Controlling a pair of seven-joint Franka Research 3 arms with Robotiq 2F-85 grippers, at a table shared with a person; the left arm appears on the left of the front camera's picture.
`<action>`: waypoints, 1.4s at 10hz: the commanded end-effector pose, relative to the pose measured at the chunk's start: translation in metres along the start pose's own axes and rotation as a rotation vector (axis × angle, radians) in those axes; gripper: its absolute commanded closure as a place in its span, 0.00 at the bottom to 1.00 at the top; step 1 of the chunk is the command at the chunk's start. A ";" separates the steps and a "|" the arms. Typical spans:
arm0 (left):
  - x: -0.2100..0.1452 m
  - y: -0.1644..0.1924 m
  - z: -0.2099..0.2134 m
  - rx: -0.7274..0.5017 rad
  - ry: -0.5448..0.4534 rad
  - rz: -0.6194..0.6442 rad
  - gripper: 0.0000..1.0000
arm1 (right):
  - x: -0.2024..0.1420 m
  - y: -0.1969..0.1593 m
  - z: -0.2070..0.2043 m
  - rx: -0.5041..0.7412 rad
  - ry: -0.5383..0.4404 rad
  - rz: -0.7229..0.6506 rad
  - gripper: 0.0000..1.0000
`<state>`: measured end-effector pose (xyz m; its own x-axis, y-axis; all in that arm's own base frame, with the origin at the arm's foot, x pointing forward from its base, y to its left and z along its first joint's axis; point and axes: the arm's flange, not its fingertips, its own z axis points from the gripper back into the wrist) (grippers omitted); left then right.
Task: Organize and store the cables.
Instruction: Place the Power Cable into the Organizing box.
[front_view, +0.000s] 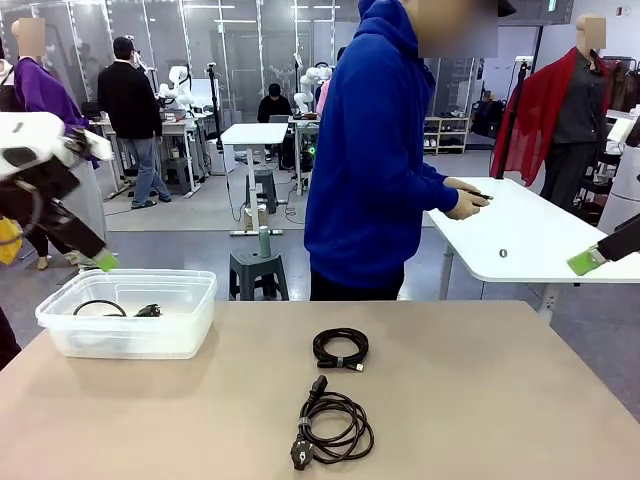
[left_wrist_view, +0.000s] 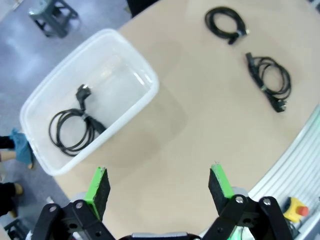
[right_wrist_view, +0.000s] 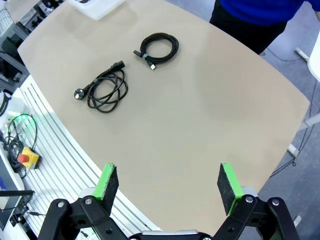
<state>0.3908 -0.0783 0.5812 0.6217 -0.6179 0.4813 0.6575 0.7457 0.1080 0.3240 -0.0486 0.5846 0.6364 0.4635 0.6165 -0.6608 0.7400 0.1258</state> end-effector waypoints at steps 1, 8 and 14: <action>0.006 -0.015 -0.013 0.014 -0.004 -0.025 0.00 | 0.002 0.001 0.001 0.002 0.006 -0.013 0.00; 0.022 -0.092 -0.064 -0.075 0.016 -0.136 0.00 | 0.002 0.001 0.001 0.002 0.006 -0.013 0.00; 0.096 -0.167 -0.141 -0.223 0.151 -0.278 0.00 | 0.002 0.001 0.001 0.002 0.006 -0.013 0.00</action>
<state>0.3922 -0.2951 0.4813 0.4711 -0.8165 0.3339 0.8601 0.5091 0.0314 0.3240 -0.0480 0.5849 0.6359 0.4649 0.6160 -0.6614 0.7396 0.1247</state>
